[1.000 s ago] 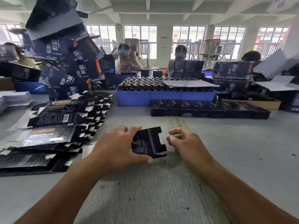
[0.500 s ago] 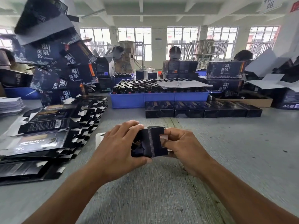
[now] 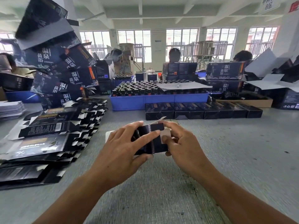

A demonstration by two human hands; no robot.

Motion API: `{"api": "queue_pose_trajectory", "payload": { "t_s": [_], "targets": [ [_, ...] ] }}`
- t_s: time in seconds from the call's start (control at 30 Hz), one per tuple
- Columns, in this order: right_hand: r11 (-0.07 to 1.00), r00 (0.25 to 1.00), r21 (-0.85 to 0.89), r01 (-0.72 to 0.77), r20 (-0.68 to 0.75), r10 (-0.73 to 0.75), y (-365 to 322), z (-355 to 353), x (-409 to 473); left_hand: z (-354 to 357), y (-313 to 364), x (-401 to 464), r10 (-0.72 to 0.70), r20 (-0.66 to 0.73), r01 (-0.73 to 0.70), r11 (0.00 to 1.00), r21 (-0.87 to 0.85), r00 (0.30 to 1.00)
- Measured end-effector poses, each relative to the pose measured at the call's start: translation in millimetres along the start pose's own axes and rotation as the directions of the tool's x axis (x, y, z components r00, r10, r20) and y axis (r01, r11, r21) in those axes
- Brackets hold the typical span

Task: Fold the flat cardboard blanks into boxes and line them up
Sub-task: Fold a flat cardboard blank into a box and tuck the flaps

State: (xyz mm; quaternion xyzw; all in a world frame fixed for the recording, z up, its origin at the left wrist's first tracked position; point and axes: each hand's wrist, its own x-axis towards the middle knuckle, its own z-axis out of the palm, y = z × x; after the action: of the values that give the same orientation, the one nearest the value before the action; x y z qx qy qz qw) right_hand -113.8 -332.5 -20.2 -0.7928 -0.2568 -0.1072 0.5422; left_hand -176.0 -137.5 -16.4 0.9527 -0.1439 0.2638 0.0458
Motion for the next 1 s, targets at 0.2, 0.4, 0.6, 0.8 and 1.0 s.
{"api": "queue_pose_trajectory", "payload": {
  "t_s": [0.2,0.4,0.6,0.8,1.0],
  "targets": [
    [0.99,0.996,-0.118,0.079,-0.028,-0.082,0.9,3.7,-3.0,1.2,-1.5,-0.8,-0.016,-0.023,0.015,0.998,-0.055,1.0],
    [0.992,0.991,-0.081,0.098,-0.08,-0.105,-2.1,5.4,-6.6,-1.8,1.5,-0.3,-0.012,-0.105,0.003,0.997,-0.083,0.994],
    [0.971,0.981,-0.177,0.162,-0.078,-0.178,-4.5,7.9,-8.0,-3.2,-1.1,0.2,-0.023,-0.16,0.01,0.997,-0.082,0.987],
    [0.966,0.98,-0.192,0.17,-0.069,-0.186,-8.1,7.3,-7.5,-1.8,0.8,0.0,-0.021,-0.155,0.015,0.999,-0.039,0.988],
    [0.984,0.977,-0.126,0.122,0.188,-0.097,-12.2,6.1,-11.2,-1.9,-5.5,-1.0,-0.041,-0.148,0.031,0.997,-0.066,0.988]
  ]
}}
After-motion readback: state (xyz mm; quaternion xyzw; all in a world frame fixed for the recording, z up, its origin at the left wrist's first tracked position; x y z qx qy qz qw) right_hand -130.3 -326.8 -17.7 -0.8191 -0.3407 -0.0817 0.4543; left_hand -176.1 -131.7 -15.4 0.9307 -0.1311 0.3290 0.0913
